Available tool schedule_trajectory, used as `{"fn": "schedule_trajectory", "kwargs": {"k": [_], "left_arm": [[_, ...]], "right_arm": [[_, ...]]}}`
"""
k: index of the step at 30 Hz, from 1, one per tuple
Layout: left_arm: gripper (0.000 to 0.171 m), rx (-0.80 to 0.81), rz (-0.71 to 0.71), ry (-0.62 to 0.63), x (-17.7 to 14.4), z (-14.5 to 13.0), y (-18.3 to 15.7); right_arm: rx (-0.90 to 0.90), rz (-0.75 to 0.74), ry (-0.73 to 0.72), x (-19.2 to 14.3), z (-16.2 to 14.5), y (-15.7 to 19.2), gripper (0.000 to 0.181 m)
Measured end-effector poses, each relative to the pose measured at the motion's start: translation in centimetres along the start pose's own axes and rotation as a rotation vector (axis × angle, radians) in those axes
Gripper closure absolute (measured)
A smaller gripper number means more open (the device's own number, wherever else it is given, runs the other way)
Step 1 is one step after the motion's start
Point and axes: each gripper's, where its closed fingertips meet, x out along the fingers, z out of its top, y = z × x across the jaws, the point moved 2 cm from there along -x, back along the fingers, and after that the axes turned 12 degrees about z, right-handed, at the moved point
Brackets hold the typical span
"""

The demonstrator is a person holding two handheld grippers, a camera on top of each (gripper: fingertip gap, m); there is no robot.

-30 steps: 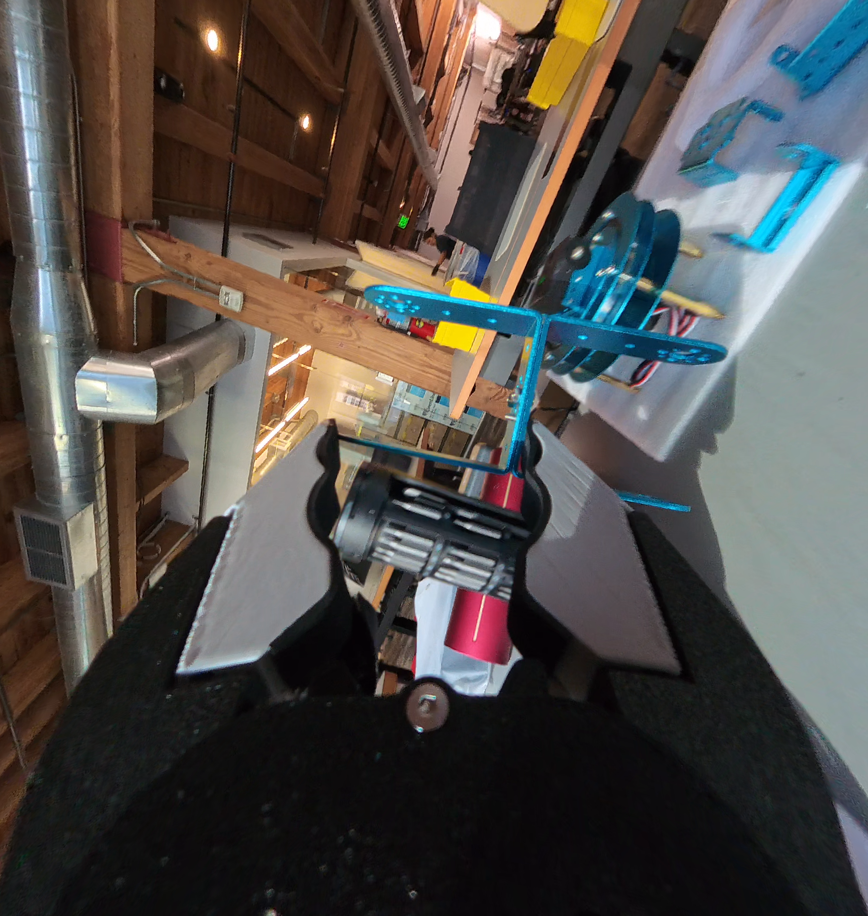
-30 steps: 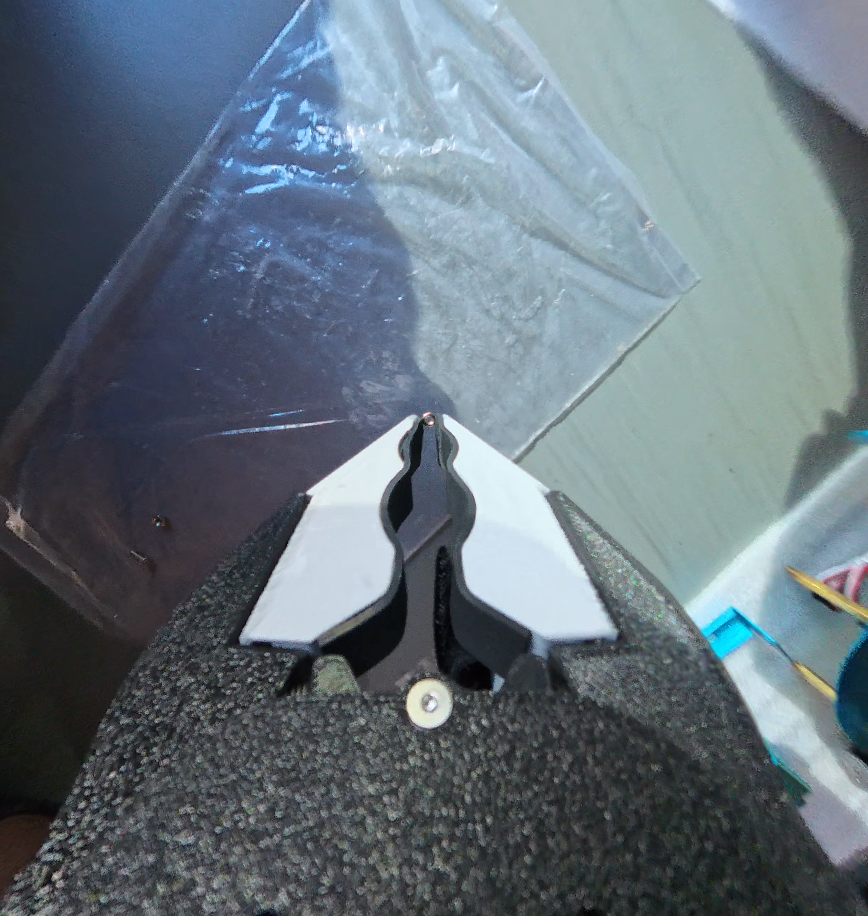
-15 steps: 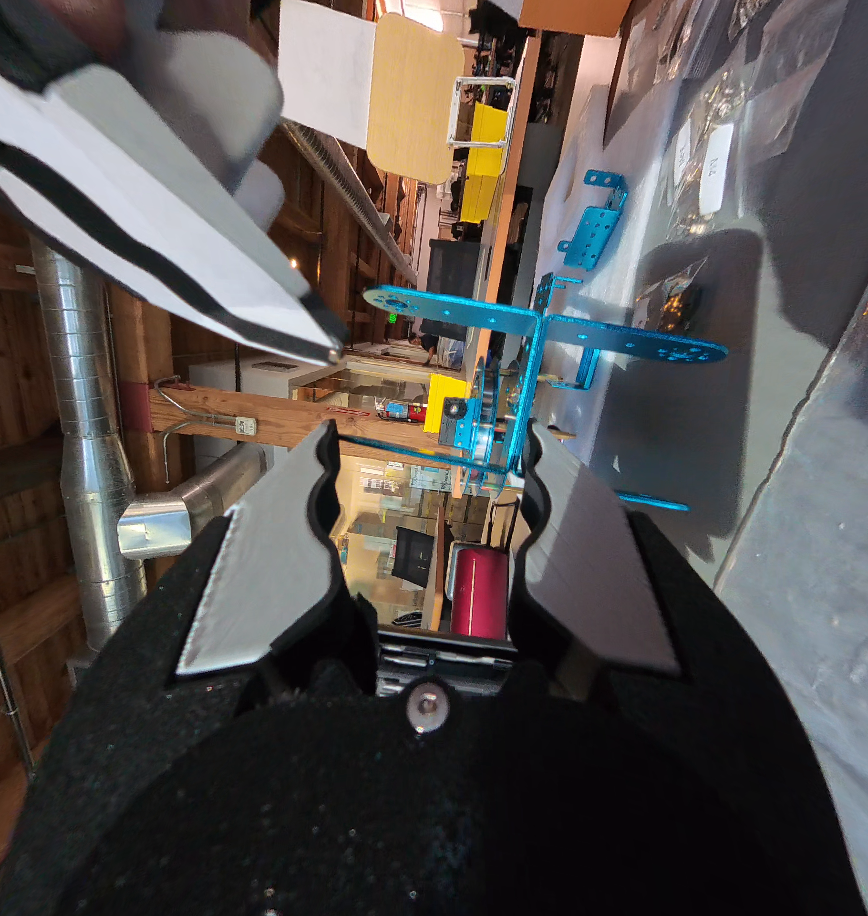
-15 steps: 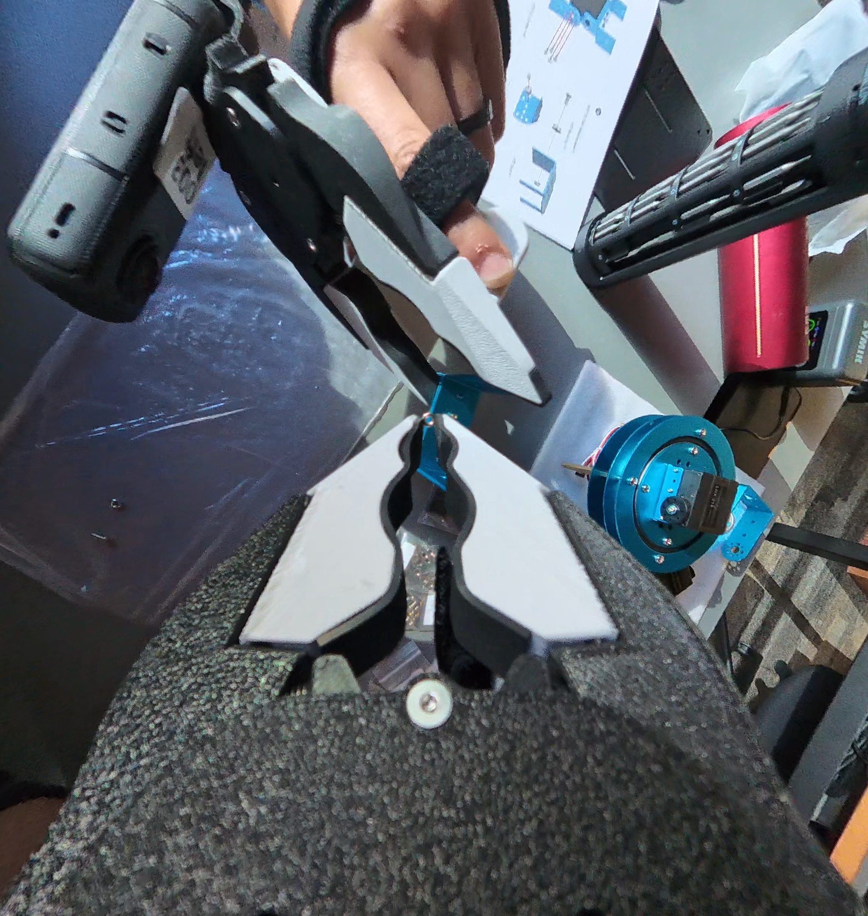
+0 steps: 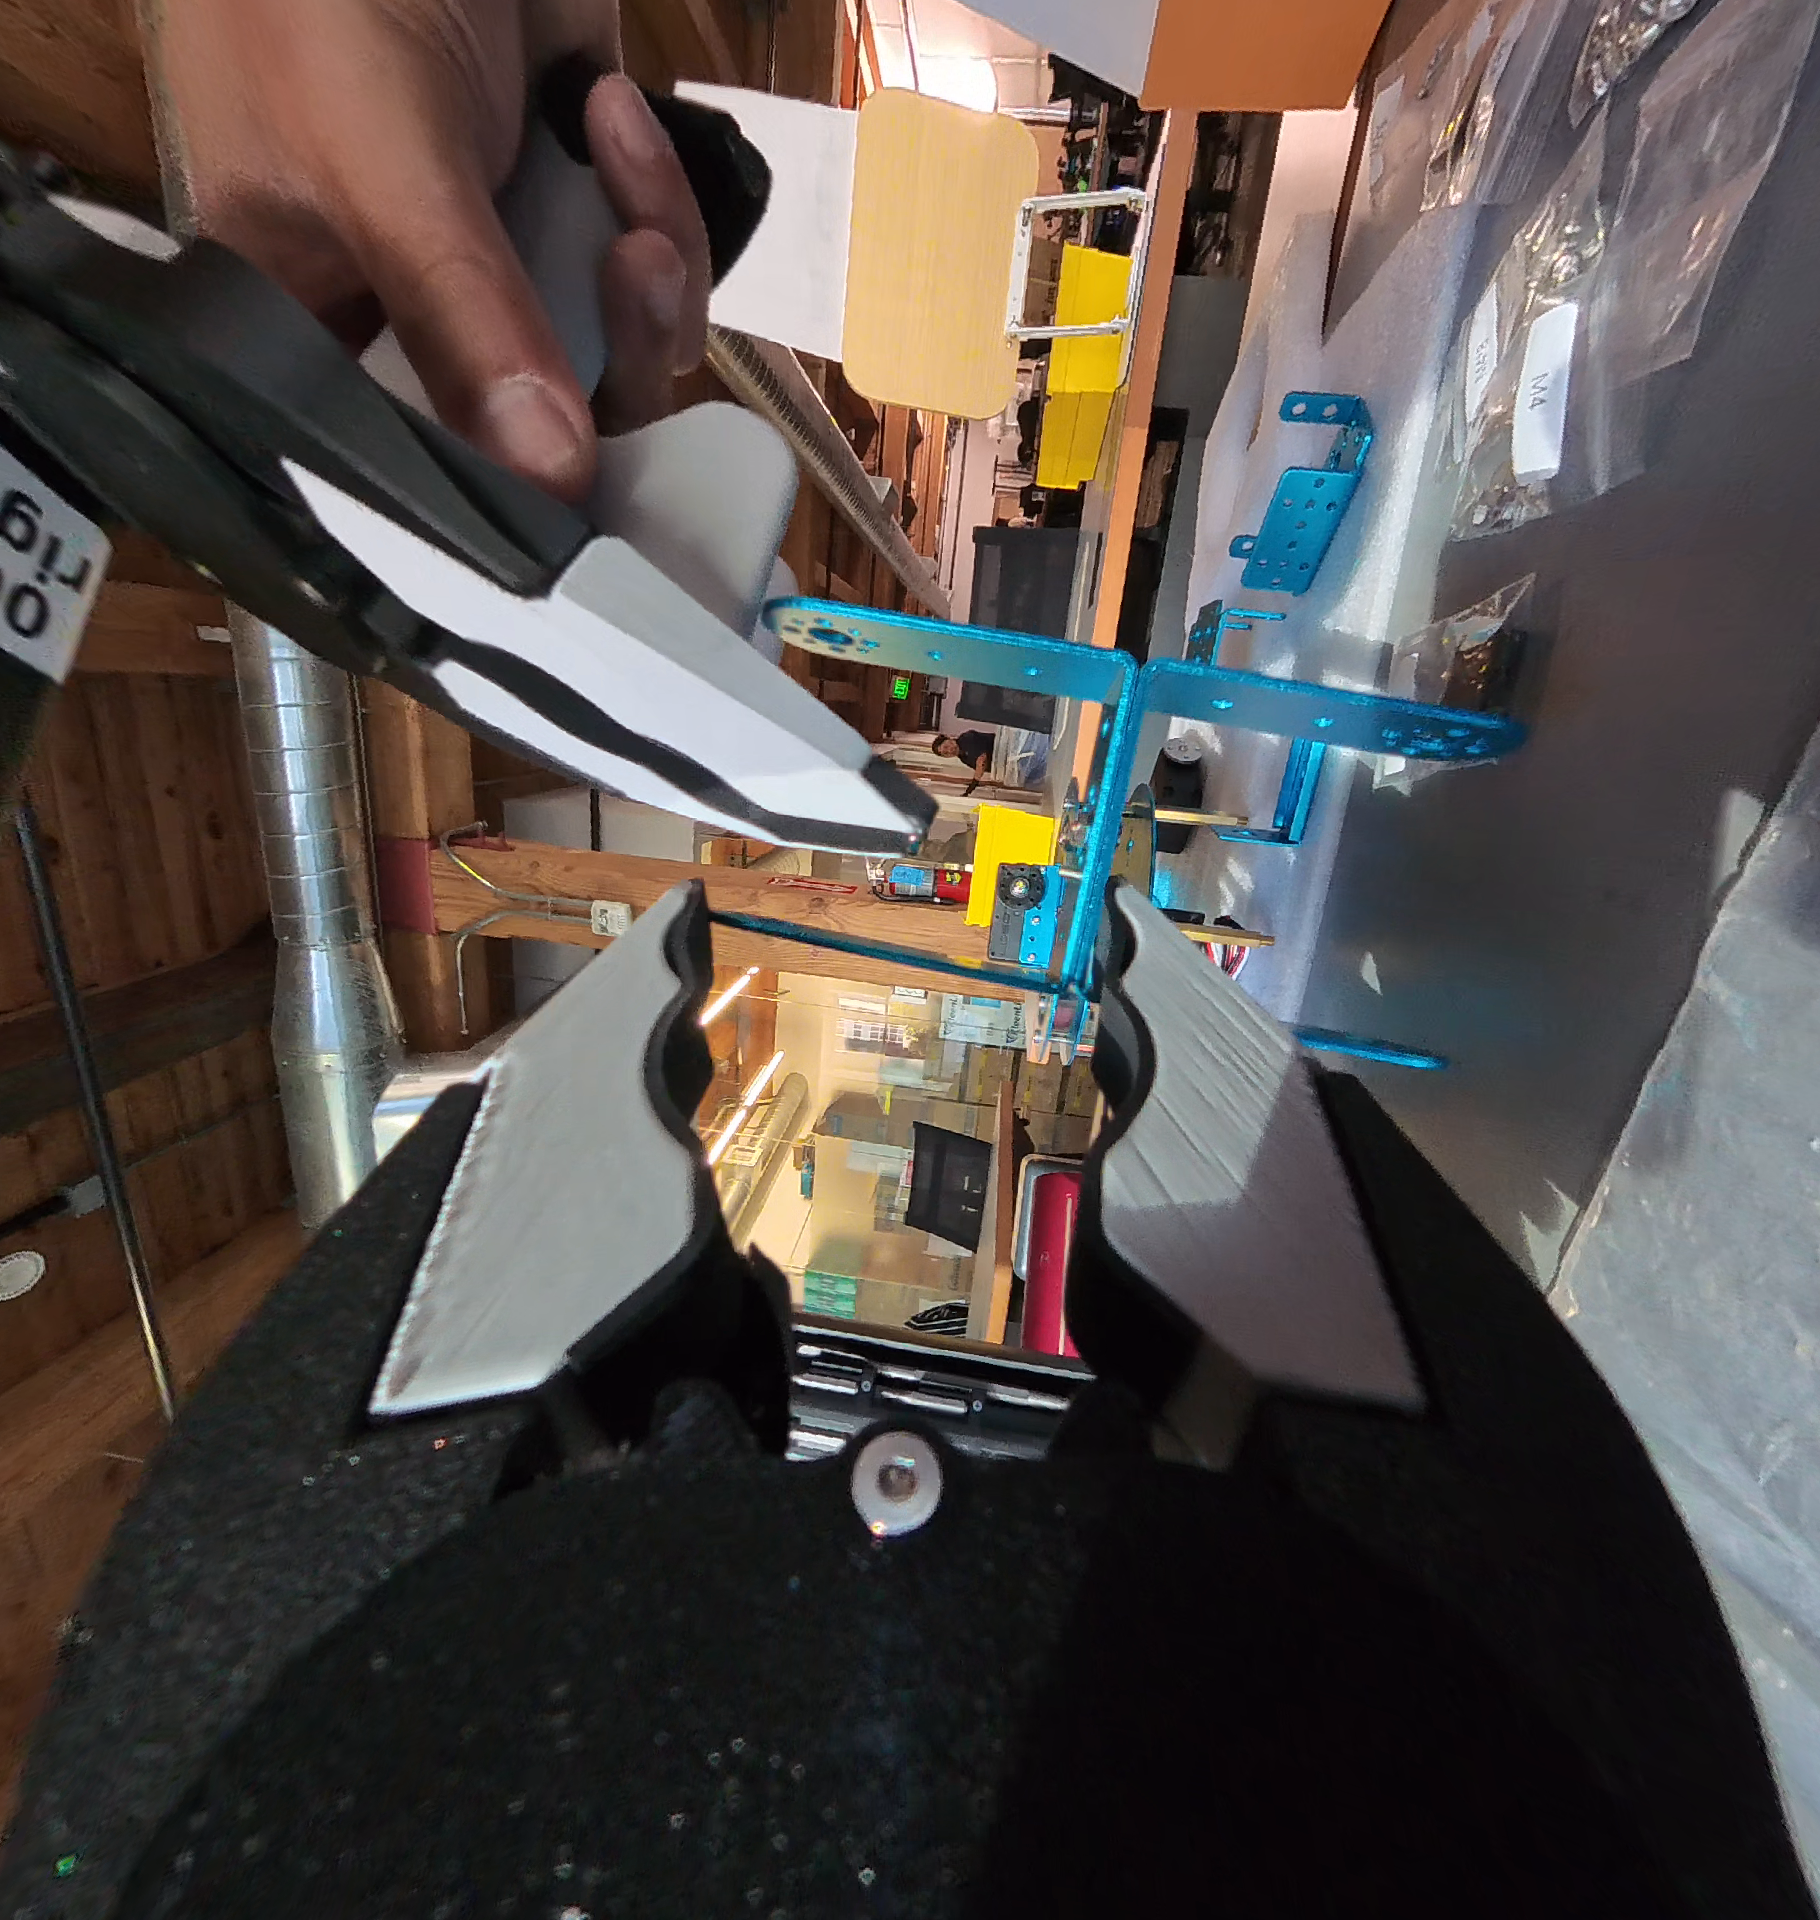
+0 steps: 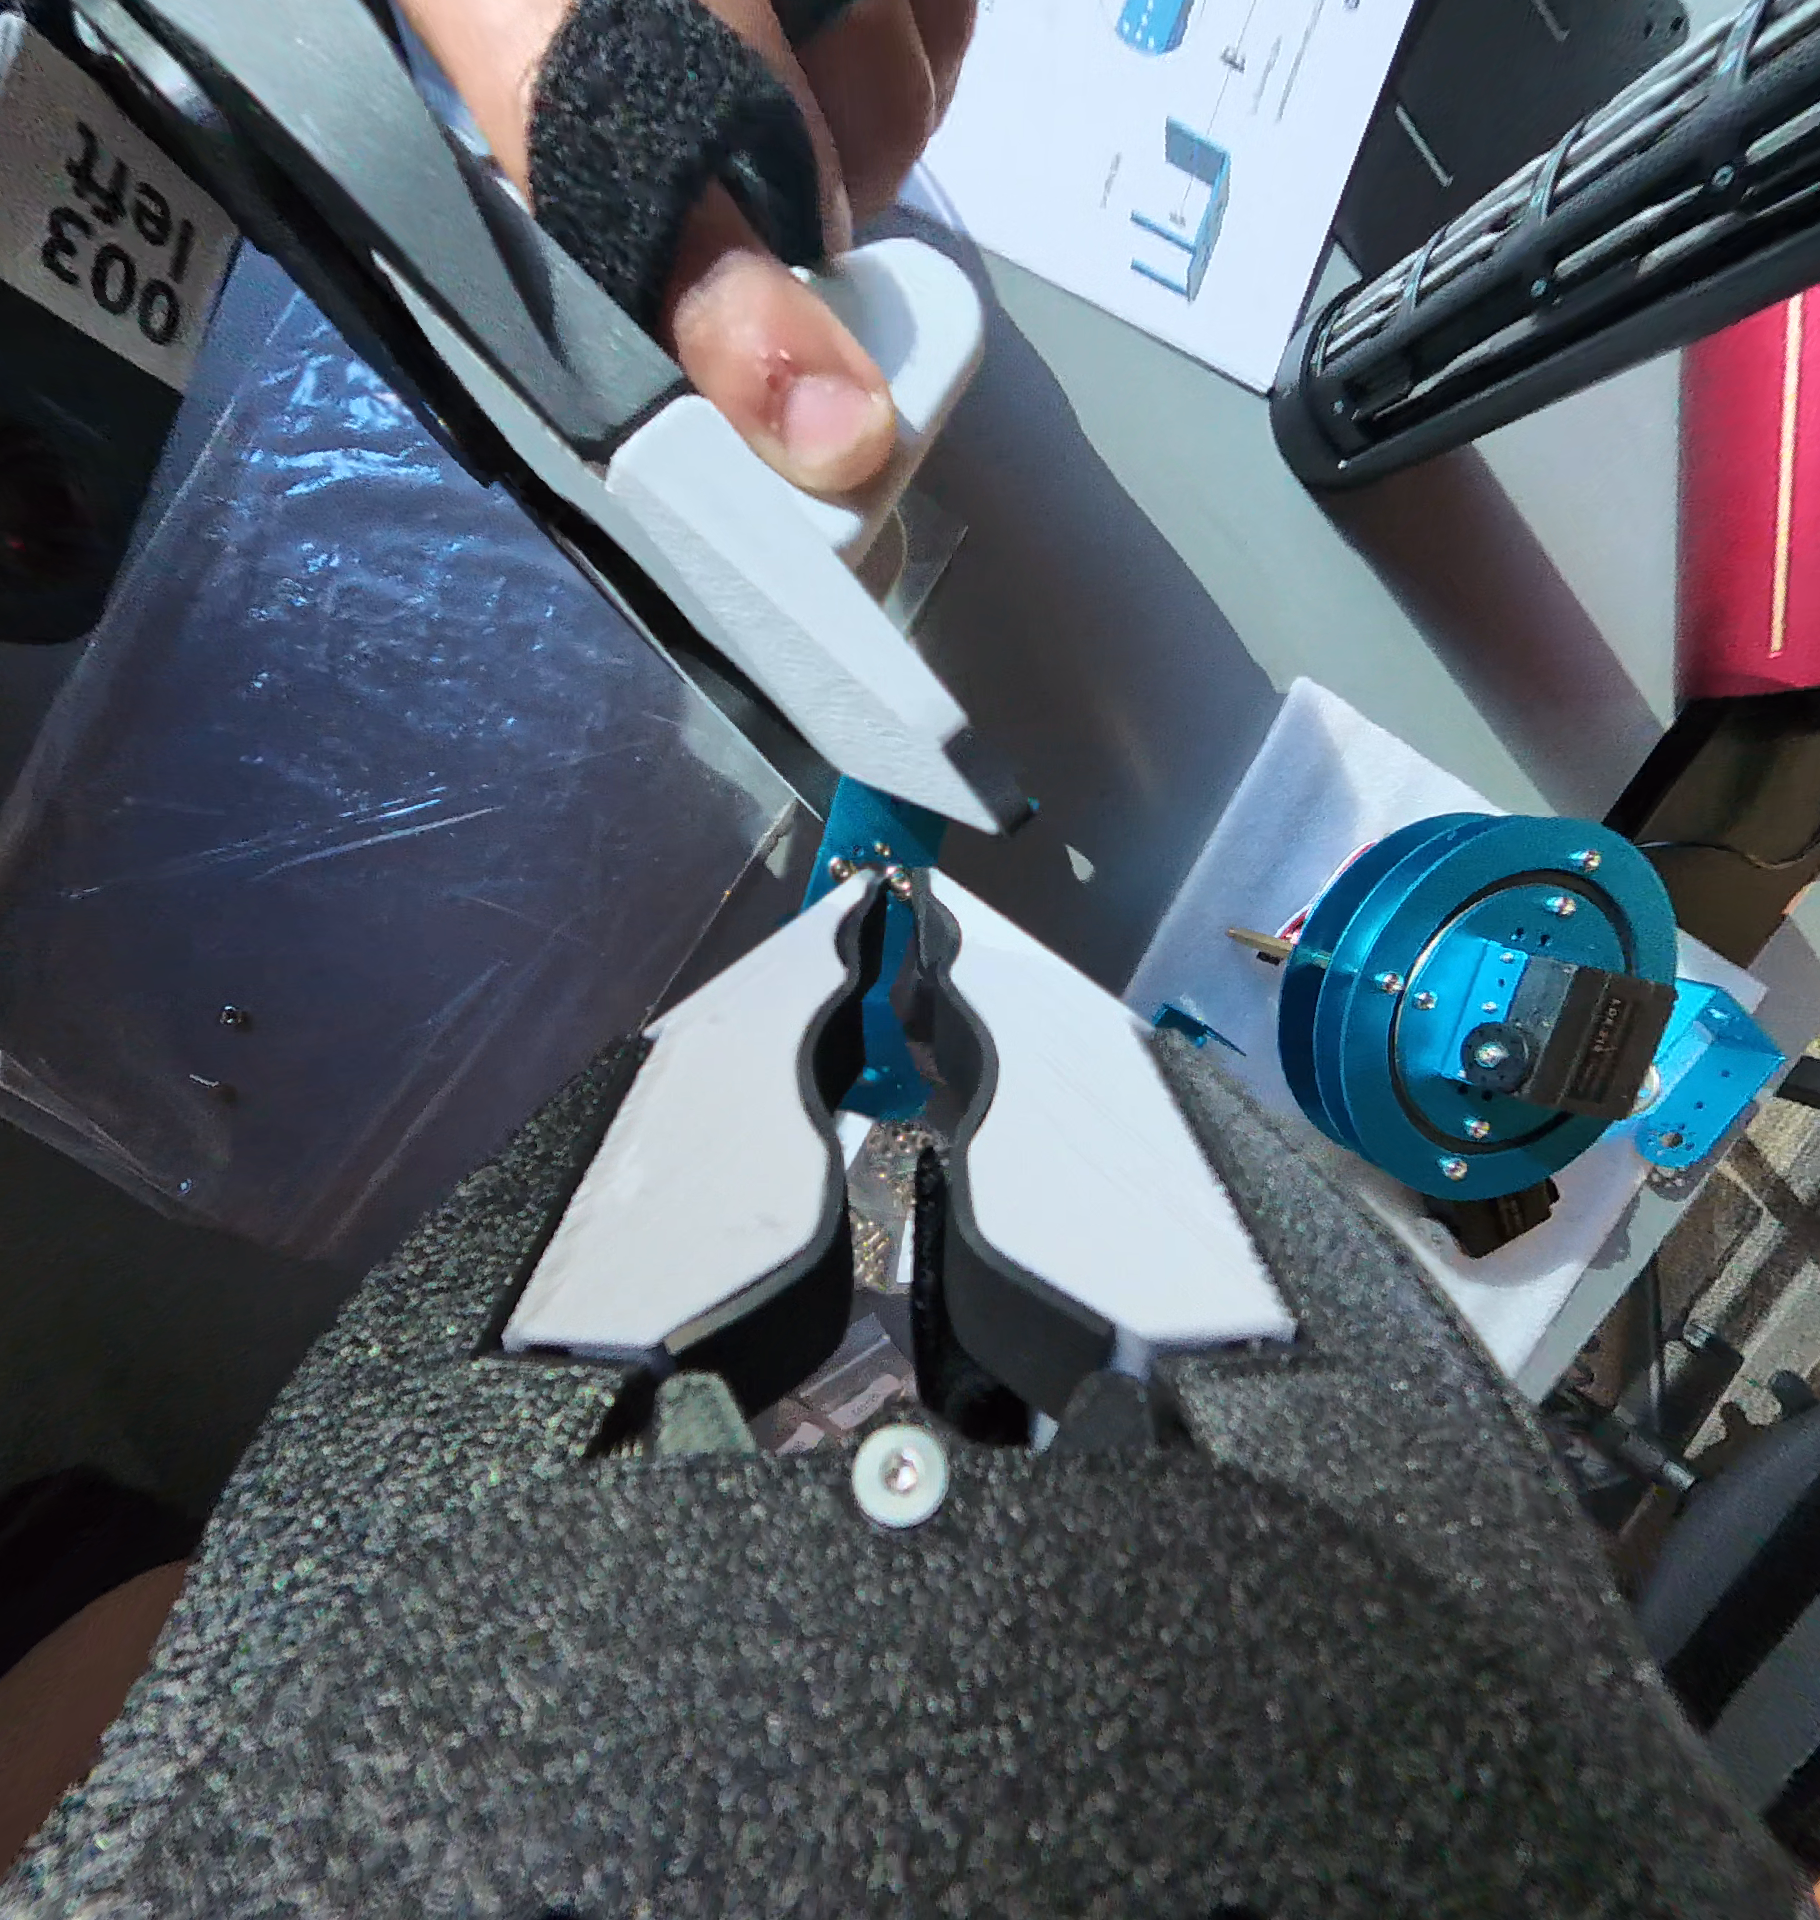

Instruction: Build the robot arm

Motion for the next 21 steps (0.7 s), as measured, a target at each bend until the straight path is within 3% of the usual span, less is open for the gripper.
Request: {"fn": "schedule_trajectory", "kwargs": {"k": [14, 21], "left_arm": [[0.099, 0.093, 0.028, 0.023, 0.2, 0.1, -0.6], [0.099, 0.099, 0.05, 0.017, 0.2, 0.5, -0.6]], "right_arm": [[0.144, 0.1, -0.007, 0.7, -0.8, -0.8, 0.177], [0.21, 0.265, 0.018, 0.9, -0.8, -0.4, 0.176]]}}
